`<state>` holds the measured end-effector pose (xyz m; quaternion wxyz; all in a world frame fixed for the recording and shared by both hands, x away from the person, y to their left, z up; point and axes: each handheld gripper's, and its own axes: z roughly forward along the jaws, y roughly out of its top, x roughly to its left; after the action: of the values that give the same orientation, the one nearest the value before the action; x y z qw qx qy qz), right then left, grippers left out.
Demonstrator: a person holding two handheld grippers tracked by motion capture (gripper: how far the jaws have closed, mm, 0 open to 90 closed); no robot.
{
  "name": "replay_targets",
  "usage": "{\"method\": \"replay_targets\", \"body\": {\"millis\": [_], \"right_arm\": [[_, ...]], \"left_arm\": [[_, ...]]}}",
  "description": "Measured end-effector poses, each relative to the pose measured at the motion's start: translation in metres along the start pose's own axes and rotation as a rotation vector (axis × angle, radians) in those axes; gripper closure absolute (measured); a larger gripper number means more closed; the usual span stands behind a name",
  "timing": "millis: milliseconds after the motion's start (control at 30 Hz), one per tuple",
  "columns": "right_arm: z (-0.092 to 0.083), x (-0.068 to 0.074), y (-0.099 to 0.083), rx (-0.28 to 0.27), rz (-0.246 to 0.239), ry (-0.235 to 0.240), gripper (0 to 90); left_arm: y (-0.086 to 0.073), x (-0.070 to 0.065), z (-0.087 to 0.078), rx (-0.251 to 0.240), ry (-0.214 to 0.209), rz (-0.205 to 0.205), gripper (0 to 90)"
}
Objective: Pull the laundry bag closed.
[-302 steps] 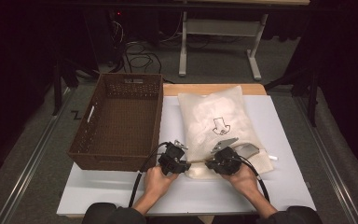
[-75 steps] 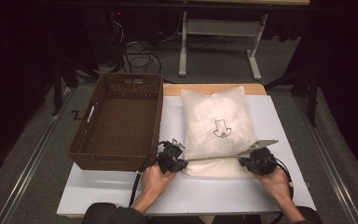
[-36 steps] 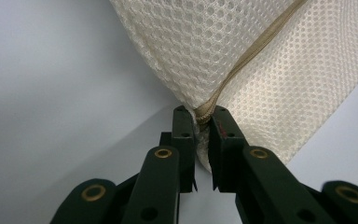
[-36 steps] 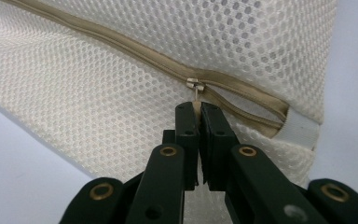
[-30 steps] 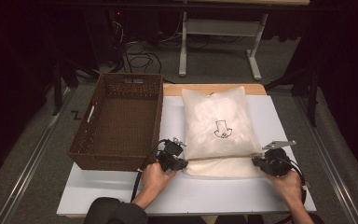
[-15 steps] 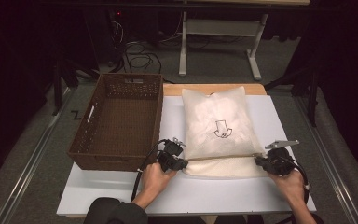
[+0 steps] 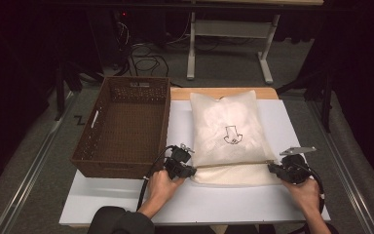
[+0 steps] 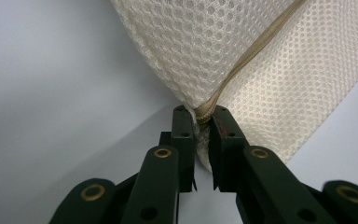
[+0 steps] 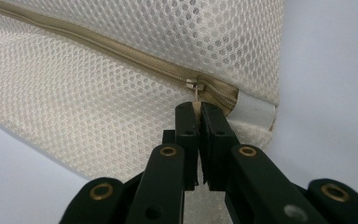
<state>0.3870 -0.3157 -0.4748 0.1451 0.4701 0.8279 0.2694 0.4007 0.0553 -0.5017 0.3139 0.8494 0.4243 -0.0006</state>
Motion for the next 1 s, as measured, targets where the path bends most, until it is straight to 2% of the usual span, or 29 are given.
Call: {"method": "replay_targets", "body": {"millis": [1000], "right_arm": [[0.0028,-0.0067,0.0001,0.029,0.010,-0.061,87.4]], "left_arm": [[0.0000,0.0002,0.0000,0.001,-0.002,0.000,80.8]]}}
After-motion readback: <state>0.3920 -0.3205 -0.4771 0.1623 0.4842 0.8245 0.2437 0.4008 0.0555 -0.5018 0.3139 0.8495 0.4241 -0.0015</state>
